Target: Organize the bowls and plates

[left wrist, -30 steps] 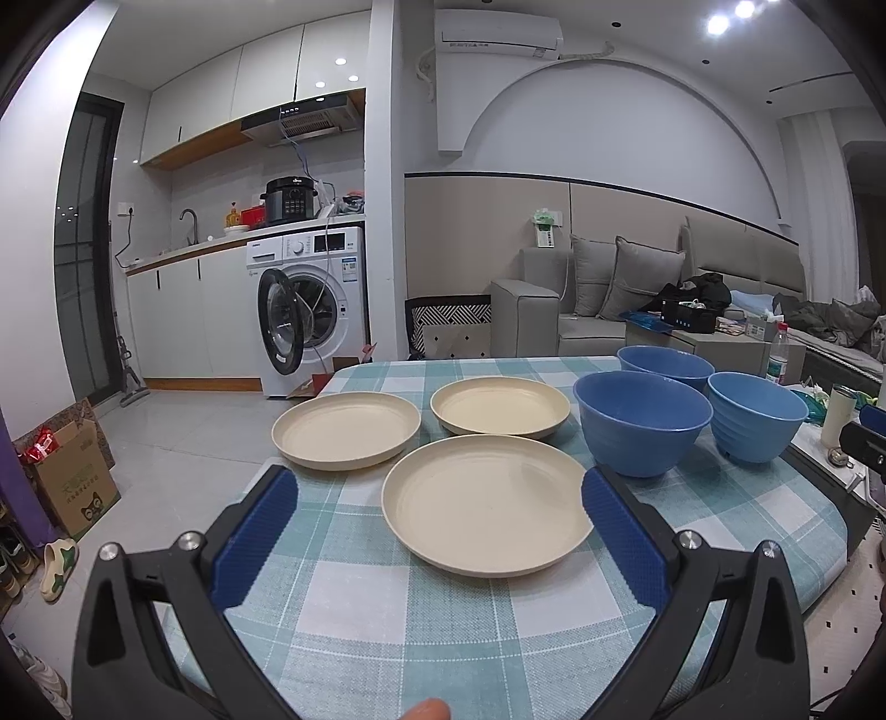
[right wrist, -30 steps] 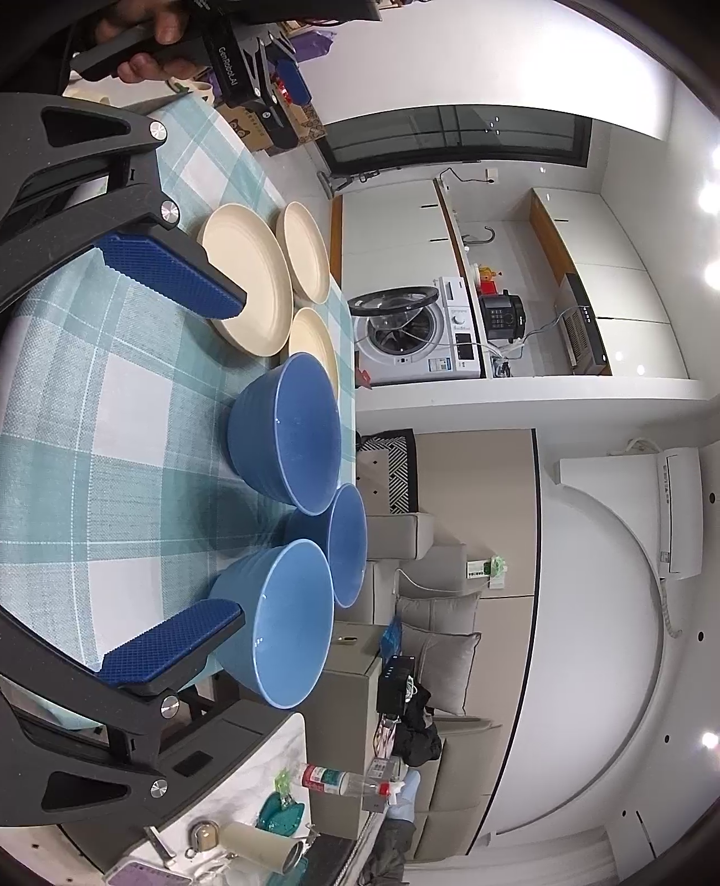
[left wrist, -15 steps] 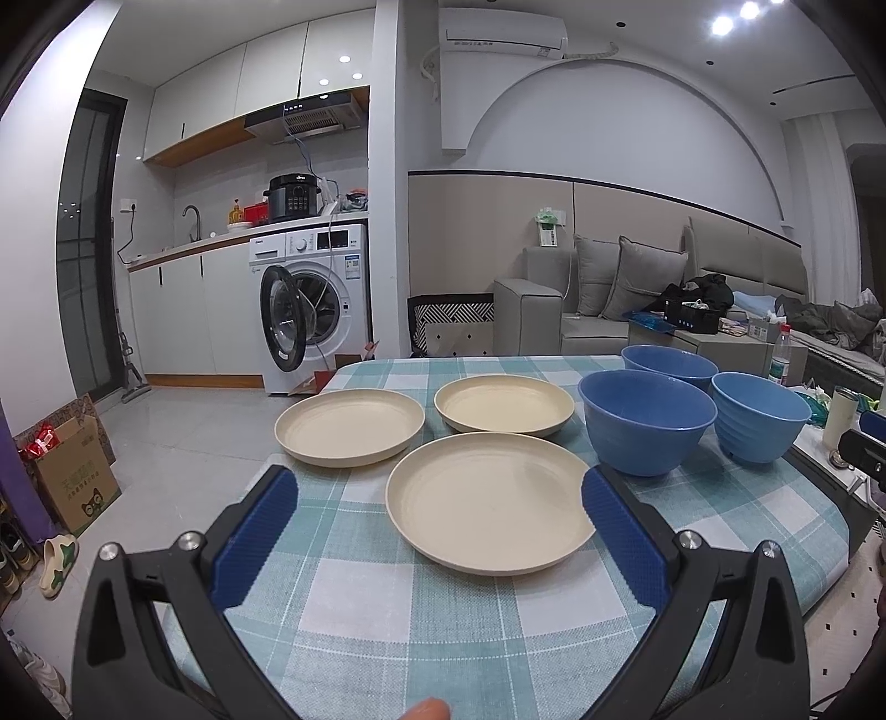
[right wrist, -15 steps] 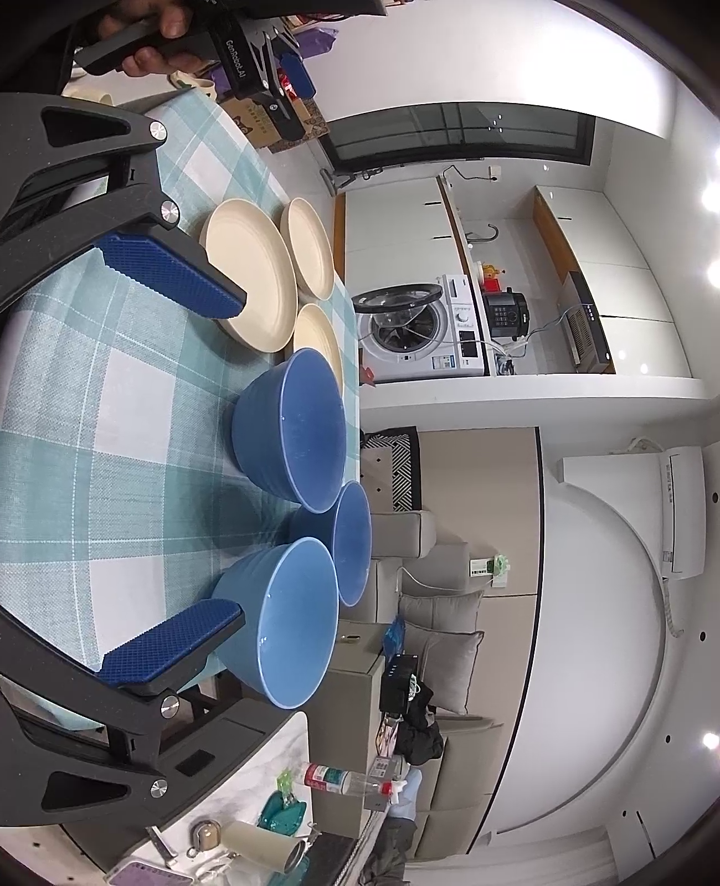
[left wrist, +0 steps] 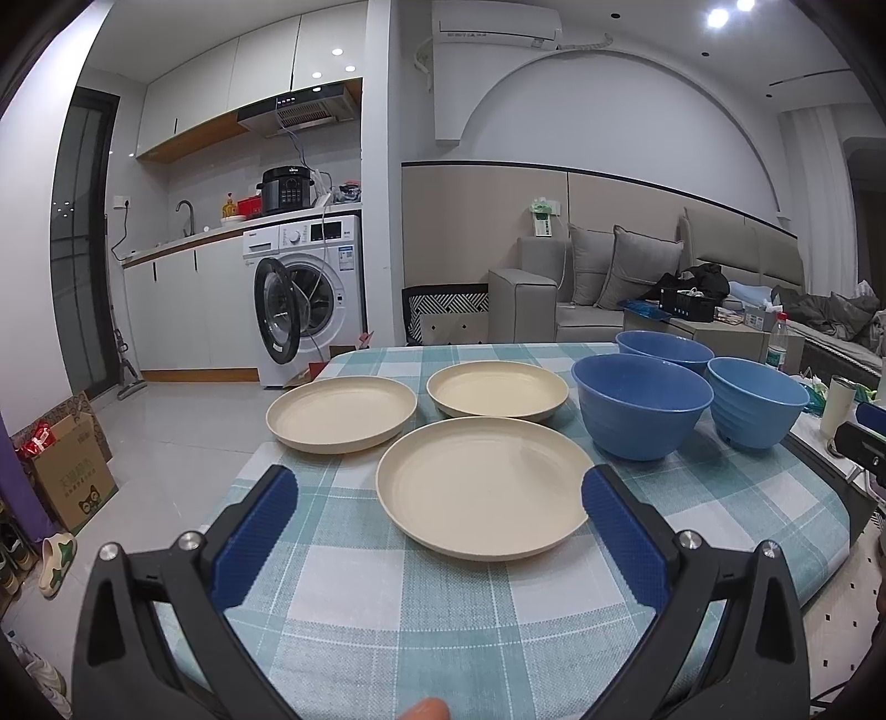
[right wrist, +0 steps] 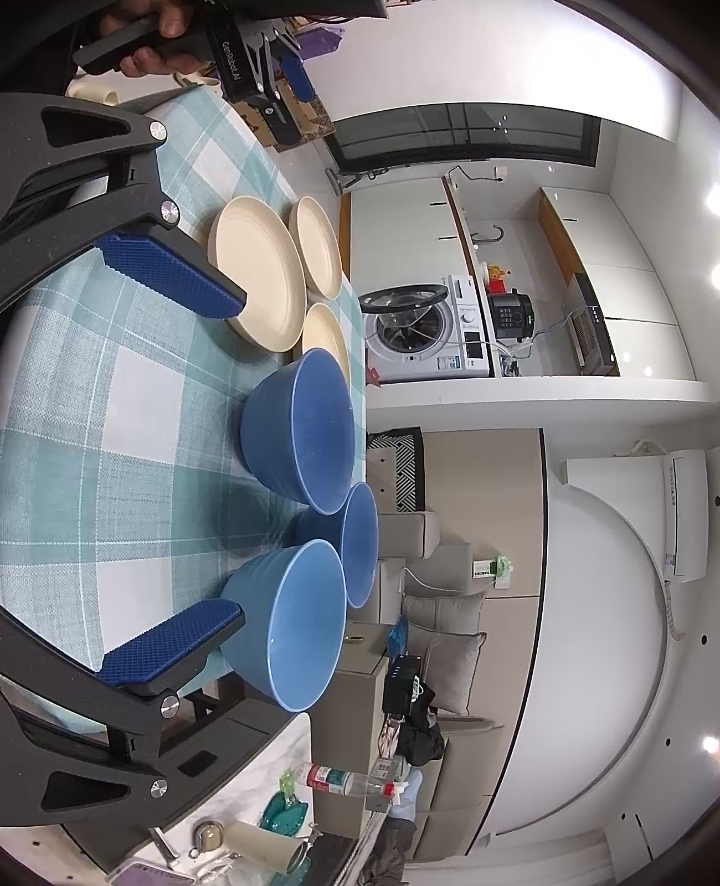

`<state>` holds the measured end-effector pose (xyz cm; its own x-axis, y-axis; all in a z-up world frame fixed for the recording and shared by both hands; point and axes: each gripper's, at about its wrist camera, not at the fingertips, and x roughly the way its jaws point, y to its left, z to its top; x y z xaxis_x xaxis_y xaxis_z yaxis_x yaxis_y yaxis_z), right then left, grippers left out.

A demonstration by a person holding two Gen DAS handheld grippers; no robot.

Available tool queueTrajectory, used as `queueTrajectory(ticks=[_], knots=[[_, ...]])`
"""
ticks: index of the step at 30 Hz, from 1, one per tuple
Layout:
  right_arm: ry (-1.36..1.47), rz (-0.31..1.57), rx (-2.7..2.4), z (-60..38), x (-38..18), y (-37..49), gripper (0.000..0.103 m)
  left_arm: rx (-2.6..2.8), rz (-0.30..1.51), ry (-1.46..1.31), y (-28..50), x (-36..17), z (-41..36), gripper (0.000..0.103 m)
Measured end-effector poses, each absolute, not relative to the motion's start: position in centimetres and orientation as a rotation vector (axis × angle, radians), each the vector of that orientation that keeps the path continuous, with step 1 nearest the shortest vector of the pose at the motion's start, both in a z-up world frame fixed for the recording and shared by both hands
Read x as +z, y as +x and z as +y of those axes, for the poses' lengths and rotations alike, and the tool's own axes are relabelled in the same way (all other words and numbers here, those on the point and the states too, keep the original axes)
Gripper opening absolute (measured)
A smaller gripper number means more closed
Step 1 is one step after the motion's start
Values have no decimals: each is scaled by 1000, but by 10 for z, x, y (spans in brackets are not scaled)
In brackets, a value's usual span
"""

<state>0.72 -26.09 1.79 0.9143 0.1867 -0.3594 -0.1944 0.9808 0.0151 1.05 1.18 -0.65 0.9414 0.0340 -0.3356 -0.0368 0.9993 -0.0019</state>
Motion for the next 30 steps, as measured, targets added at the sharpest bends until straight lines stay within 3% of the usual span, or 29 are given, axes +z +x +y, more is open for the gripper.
queueTrajectory(ticks=[30], knots=[[-43, 351, 253, -245, 41, 20, 103, 25, 327, 0, 15, 3, 8, 103]])
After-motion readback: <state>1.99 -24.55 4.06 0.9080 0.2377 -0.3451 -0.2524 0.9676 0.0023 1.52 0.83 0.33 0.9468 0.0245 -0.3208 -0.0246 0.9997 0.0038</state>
